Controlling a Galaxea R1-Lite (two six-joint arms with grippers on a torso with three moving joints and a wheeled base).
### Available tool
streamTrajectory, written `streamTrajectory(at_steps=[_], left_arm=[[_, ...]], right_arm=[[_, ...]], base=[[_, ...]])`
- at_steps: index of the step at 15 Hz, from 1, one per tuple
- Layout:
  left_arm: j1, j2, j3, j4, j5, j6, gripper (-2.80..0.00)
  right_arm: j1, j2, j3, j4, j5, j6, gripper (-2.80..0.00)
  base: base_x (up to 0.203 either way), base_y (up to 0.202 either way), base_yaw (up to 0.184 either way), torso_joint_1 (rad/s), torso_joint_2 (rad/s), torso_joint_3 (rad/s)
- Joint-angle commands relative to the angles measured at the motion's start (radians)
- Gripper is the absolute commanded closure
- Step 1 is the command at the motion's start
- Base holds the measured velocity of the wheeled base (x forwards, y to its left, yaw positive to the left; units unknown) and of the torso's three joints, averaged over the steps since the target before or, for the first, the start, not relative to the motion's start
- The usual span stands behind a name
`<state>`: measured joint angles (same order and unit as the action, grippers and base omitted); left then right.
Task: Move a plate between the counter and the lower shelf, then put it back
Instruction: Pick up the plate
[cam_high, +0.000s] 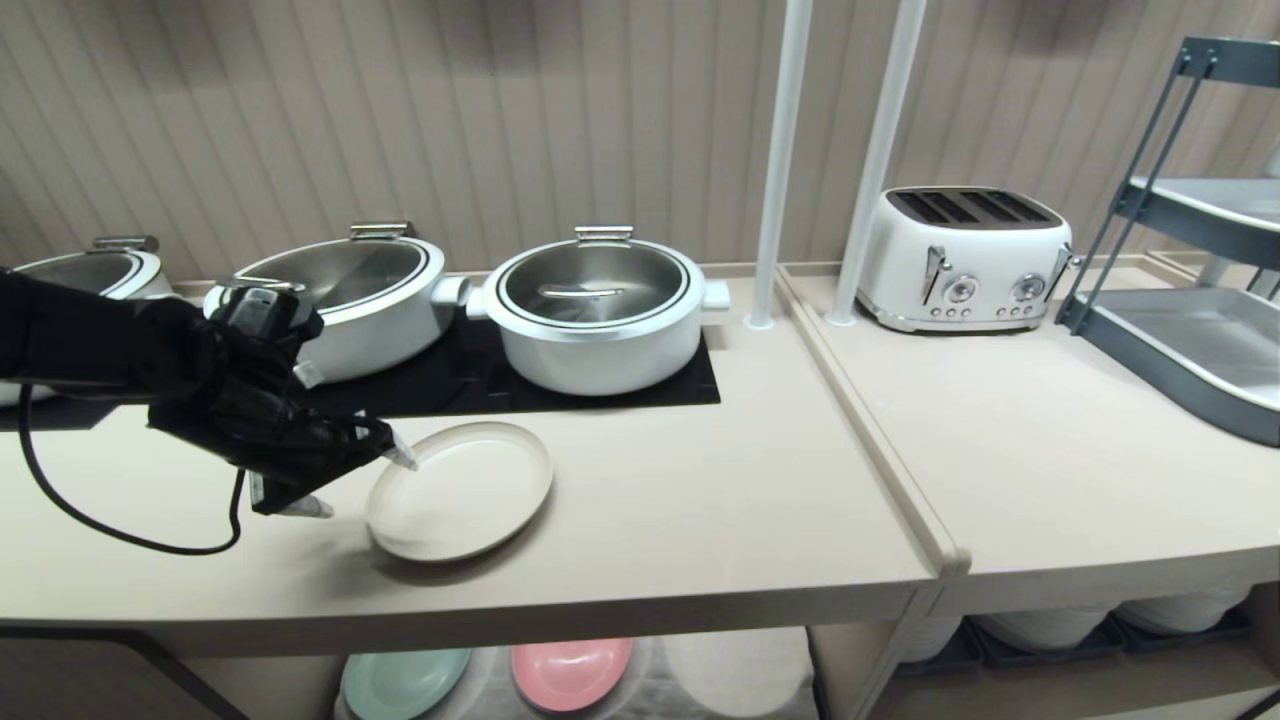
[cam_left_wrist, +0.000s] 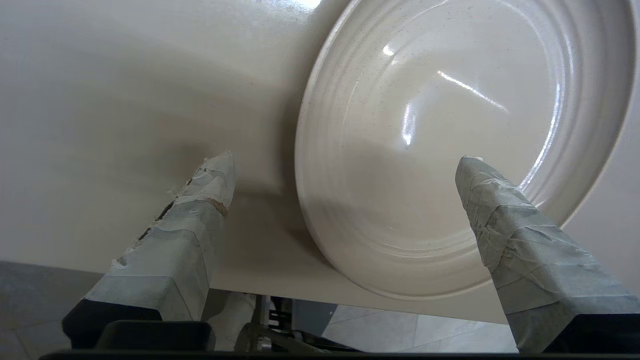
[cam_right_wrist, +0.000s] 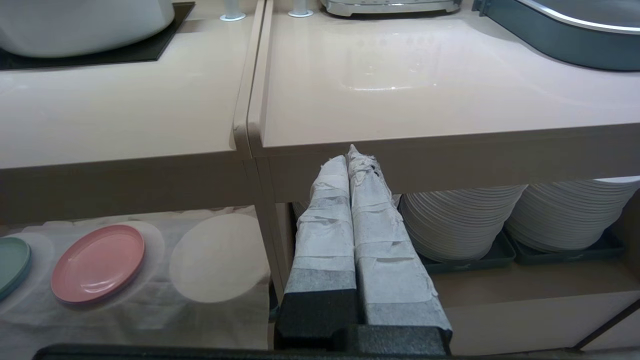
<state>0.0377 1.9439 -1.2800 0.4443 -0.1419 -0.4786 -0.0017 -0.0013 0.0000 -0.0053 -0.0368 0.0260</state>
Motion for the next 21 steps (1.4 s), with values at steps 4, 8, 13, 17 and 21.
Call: streamTrajectory(at_steps=[4, 8, 13, 17, 21], left_arm=[[0.015, 0.052, -0.009, 0.002, 0.001, 0.028, -2.80], [0.022, 0.071, -0.016, 0.002, 0.002, 0.084, -2.80], [0.019, 0.085, -0.027, 0.003, 0.008, 0.117, -2.80], [0.017, 0.100, -0.080, 0.020, 0.012, 0.173, -2.80], [0.007, 0.111, -0.088, 0.049, 0.013, 0.223, -2.80]], right_arm=[[0.000, 0.001, 0.000, -0.001, 0.000, 0.000, 0.00], [0.000, 0.001, 0.000, -0.001, 0.000, 0.000, 0.00], [0.000, 0.001, 0.000, -0.001, 0.000, 0.000, 0.00], [0.000, 0.001, 0.000, -0.001, 0.000, 0.000, 0.00], [0.000, 0.001, 0.000, -0.001, 0.000, 0.000, 0.00]], base=[[0.000, 0.000, 0.000, 0.000, 0.00, 0.000], [0.000, 0.000, 0.000, 0.000, 0.00, 0.000], [0.000, 0.000, 0.000, 0.000, 0.00, 0.000], [0.000, 0.000, 0.000, 0.000, 0.00, 0.000], [0.000, 0.000, 0.000, 0.000, 0.00, 0.000]])
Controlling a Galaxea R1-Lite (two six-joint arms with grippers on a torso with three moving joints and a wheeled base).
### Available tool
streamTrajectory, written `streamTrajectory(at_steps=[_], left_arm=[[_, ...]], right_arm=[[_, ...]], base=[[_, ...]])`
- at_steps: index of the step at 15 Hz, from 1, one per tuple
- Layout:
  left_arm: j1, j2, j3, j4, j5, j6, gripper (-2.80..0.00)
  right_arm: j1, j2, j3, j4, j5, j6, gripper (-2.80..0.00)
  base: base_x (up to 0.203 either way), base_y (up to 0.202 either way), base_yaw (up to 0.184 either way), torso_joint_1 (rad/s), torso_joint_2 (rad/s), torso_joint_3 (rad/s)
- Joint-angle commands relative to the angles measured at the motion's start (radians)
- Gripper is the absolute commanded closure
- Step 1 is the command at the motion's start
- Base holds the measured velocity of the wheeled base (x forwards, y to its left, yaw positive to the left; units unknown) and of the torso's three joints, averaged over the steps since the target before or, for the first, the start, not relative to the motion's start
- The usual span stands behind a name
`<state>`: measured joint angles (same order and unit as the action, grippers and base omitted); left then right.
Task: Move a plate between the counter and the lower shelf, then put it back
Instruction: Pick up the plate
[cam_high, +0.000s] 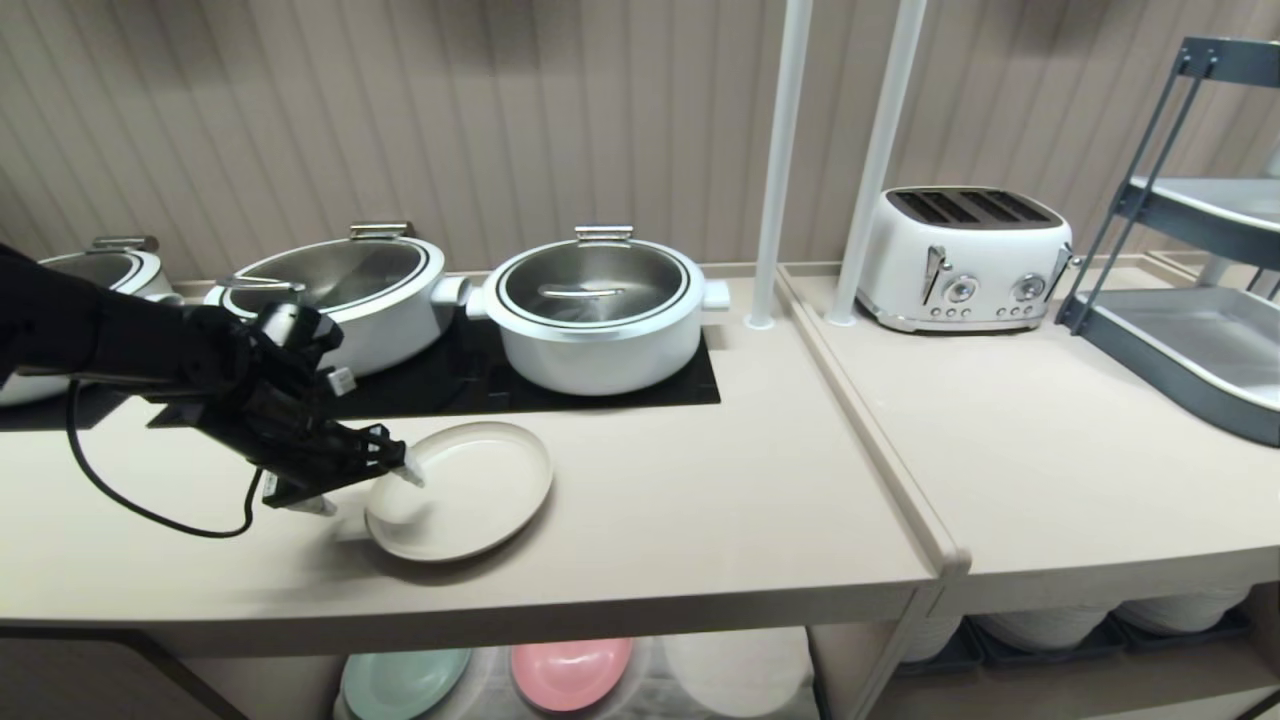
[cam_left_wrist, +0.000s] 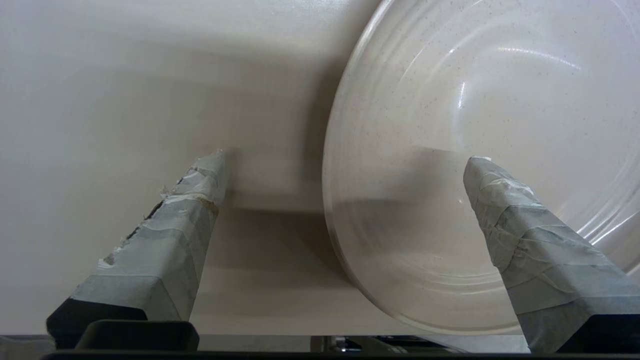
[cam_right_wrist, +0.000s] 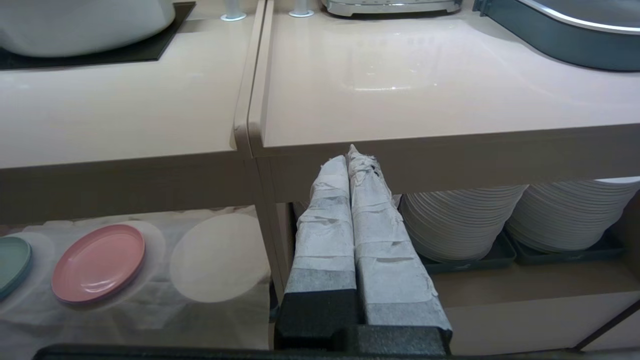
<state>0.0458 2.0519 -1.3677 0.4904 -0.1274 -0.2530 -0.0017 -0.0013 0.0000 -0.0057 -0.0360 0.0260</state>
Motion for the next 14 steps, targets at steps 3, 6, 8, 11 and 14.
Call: streamTrajectory(at_steps=[3, 6, 8, 11, 14], left_arm=[[-0.006, 0.019, -0.010, 0.002, 0.008, 0.000, -2.80], [-0.007, 0.028, -0.010, 0.002, 0.008, 0.006, -2.80], [-0.011, 0.036, -0.010, 0.002, 0.008, 0.008, -2.80], [-0.011, 0.044, -0.010, -0.004, 0.008, 0.009, -2.80], [-0.012, 0.049, -0.010, -0.009, 0.009, 0.009, -2.80]], right_arm=[[0.000, 0.001, 0.000, 0.000, -0.001, 0.000, 0.00], [0.000, 0.001, 0.000, 0.000, -0.001, 0.000, 0.00], [0.000, 0.001, 0.000, 0.000, -0.001, 0.000, 0.00], [0.000, 0.001, 0.000, 0.000, -0.001, 0.000, 0.00], [0.000, 0.001, 0.000, 0.000, -0.001, 0.000, 0.00]], base=[[0.000, 0.000, 0.000, 0.000, 0.00, 0.000], [0.000, 0.000, 0.000, 0.000, 0.00, 0.000], [0.000, 0.000, 0.000, 0.000, 0.00, 0.000], [0.000, 0.000, 0.000, 0.000, 0.00, 0.000], [0.000, 0.000, 0.000, 0.000, 0.00, 0.000]])
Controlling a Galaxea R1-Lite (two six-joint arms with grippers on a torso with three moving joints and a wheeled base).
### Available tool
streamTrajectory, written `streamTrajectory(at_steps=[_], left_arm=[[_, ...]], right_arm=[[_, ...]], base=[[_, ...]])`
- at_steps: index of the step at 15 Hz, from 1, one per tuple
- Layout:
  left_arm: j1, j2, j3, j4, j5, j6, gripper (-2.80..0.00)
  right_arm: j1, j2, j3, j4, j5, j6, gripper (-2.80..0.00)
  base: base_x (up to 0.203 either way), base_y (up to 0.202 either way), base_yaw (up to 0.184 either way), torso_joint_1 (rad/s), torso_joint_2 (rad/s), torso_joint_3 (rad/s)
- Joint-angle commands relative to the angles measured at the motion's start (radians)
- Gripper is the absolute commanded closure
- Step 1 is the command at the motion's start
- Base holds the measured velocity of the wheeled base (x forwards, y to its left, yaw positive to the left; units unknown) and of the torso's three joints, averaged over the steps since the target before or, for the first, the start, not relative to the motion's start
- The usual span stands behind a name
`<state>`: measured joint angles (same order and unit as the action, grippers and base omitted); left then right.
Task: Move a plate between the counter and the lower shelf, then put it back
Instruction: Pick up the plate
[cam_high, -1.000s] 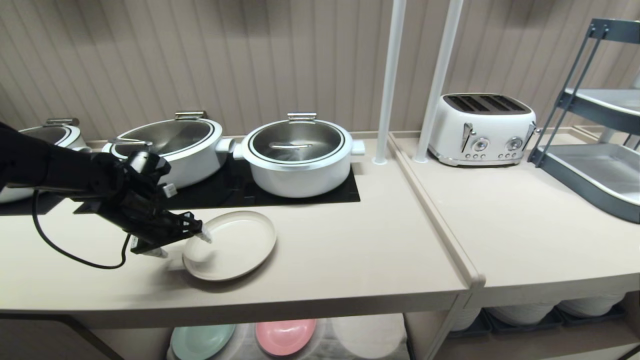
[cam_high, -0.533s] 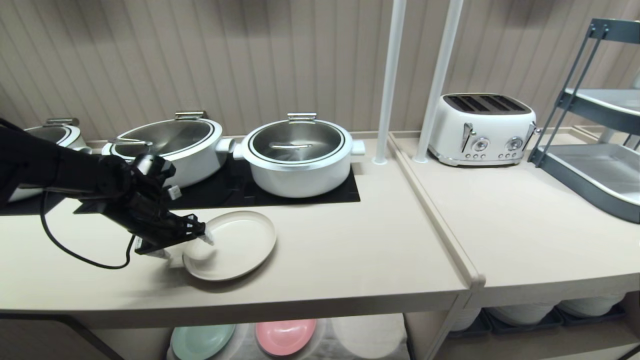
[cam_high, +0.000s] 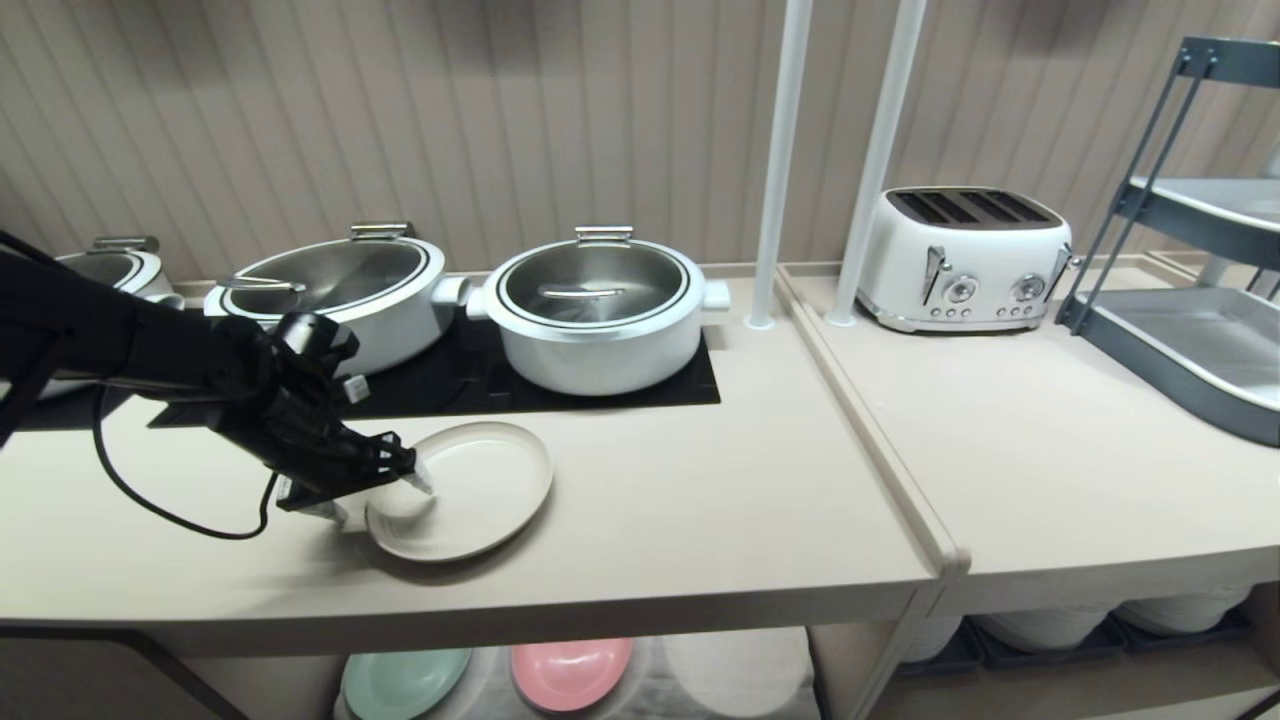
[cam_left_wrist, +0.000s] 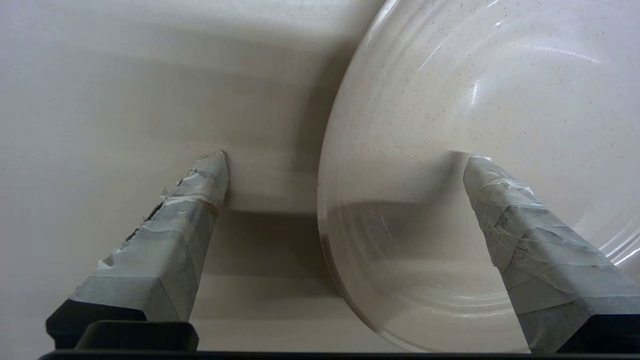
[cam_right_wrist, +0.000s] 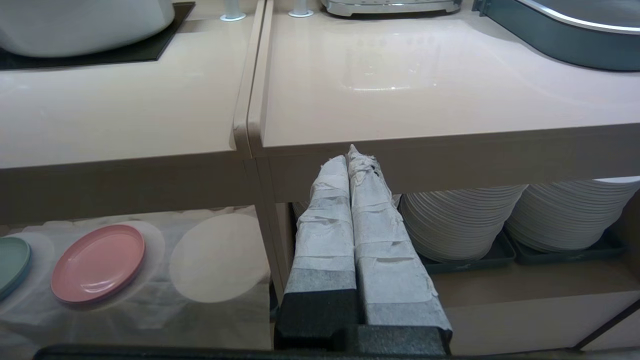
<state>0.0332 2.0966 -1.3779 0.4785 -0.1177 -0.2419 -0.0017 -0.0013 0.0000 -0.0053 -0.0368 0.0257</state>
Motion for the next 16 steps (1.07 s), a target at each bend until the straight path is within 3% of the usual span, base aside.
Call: streamTrajectory(at_steps=[1, 3, 4, 16], left_arm=[[-0.001, 0.005, 0.000, 0.003, 0.000, -0.002, -2.80], [-0.007, 0.003, 0.000, 0.003, 0.000, -0.002, -2.80], [-0.007, 0.005, 0.000, 0.002, 0.000, -0.002, 0.00], [-0.013, -0.001, -0.003, -0.017, 0.004, -0.006, 0.00]], right_arm=[[0.000, 0.001, 0.000, -0.001, 0.000, 0.000, 0.00], [0.000, 0.001, 0.000, -0.001, 0.000, 0.000, 0.00], [0.000, 0.001, 0.000, -0.001, 0.000, 0.000, 0.00], [0.000, 0.001, 0.000, -0.001, 0.000, 0.000, 0.00]], base=[[0.000, 0.000, 0.000, 0.000, 0.00, 0.000], [0.000, 0.000, 0.000, 0.000, 0.00, 0.000], [0.000, 0.000, 0.000, 0.000, 0.00, 0.000], [0.000, 0.000, 0.000, 0.000, 0.00, 0.000]])
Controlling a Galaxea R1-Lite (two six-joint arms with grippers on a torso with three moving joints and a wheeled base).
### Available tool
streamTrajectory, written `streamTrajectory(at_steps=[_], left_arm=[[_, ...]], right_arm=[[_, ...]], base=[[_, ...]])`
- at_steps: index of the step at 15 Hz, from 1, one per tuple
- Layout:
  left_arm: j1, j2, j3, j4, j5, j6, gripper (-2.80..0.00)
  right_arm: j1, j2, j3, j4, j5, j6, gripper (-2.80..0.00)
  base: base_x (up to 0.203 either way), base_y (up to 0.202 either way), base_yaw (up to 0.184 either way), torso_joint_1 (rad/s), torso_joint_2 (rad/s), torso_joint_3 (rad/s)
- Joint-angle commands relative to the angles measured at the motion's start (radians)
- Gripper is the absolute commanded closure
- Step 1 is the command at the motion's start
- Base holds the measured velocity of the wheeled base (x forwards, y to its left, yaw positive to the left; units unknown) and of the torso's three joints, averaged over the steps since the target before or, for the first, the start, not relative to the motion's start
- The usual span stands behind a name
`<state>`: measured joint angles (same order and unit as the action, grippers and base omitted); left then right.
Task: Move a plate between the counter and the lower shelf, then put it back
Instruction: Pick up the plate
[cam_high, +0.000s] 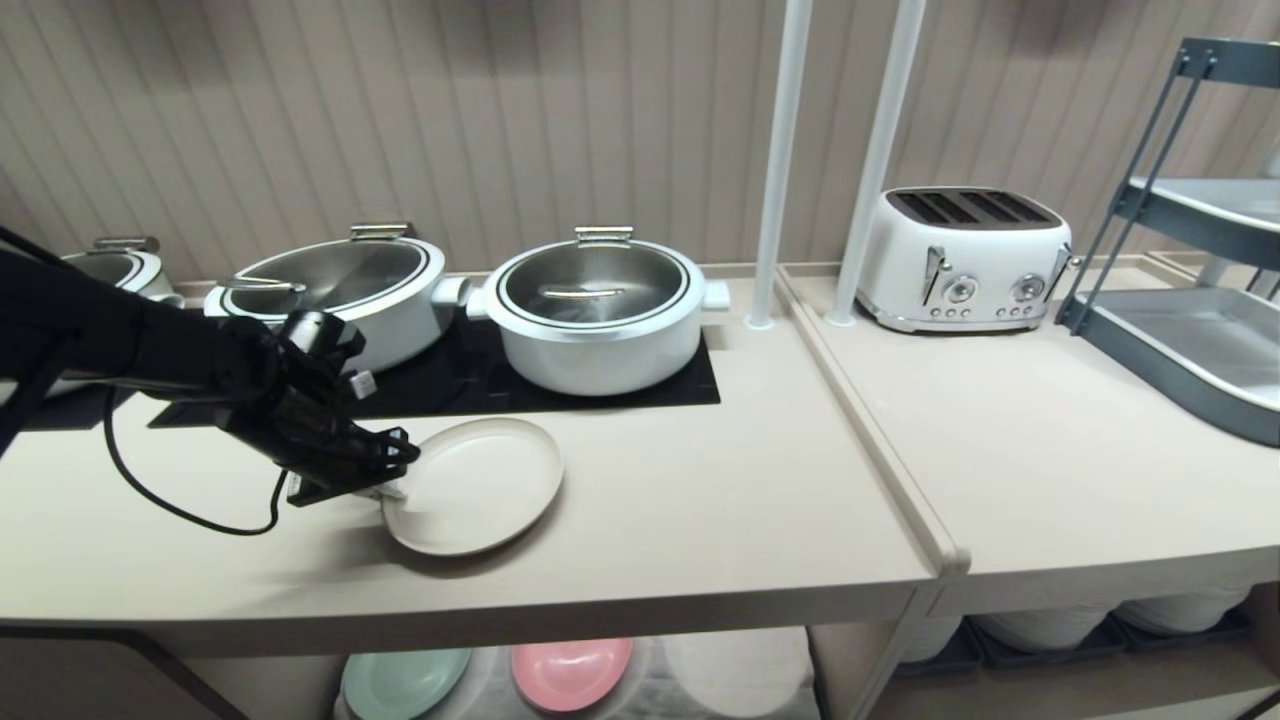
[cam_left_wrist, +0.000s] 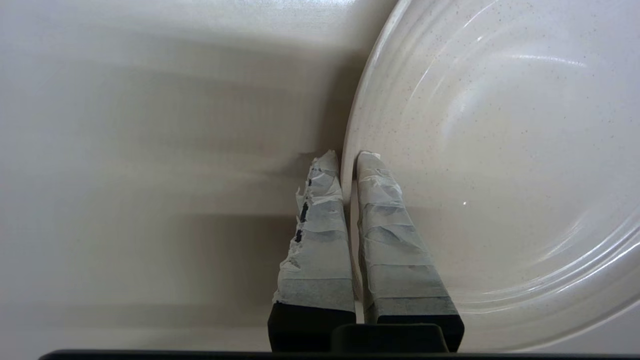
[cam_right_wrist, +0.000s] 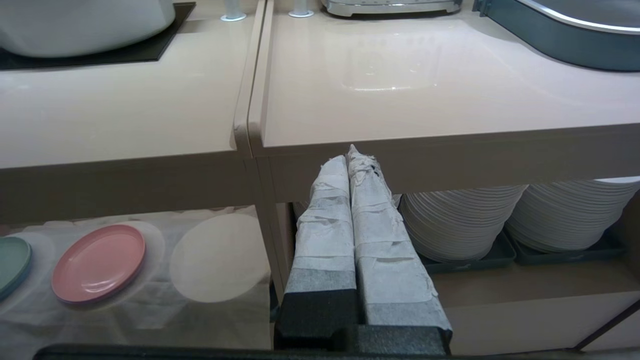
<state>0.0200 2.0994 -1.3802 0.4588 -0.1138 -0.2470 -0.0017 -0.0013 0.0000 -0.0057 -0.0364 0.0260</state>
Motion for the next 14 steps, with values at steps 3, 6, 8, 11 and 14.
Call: streamTrajectory(at_steps=[3, 6, 8, 11, 14], left_arm=[[0.000, -0.026, 0.005, 0.007, -0.001, -0.011, 0.00], [0.000, -0.056, 0.014, 0.010, -0.013, -0.056, 0.00], [0.000, -0.077, 0.028, 0.012, -0.019, -0.091, 0.00], [0.001, -0.130, 0.100, 0.010, -0.036, -0.096, 0.00], [0.001, -0.190, 0.167, 0.006, -0.049, -0.120, 0.00]], right_arm=[[0.000, 0.001, 0.000, 0.000, 0.001, 0.000, 0.00], [0.000, 0.001, 0.000, 0.000, 0.001, 0.000, 0.00], [0.000, 0.001, 0.000, 0.000, 0.000, 0.000, 0.00], [0.000, 0.001, 0.000, 0.000, 0.000, 0.000, 0.00], [0.000, 0.001, 0.000, 0.000, 0.001, 0.000, 0.00]], base=[[0.000, 0.000, 0.000, 0.000, 0.00, 0.000], [0.000, 0.000, 0.000, 0.000, 0.00, 0.000], [0.000, 0.000, 0.000, 0.000, 0.00, 0.000], [0.000, 0.000, 0.000, 0.000, 0.00, 0.000], [0.000, 0.000, 0.000, 0.000, 0.00, 0.000]])
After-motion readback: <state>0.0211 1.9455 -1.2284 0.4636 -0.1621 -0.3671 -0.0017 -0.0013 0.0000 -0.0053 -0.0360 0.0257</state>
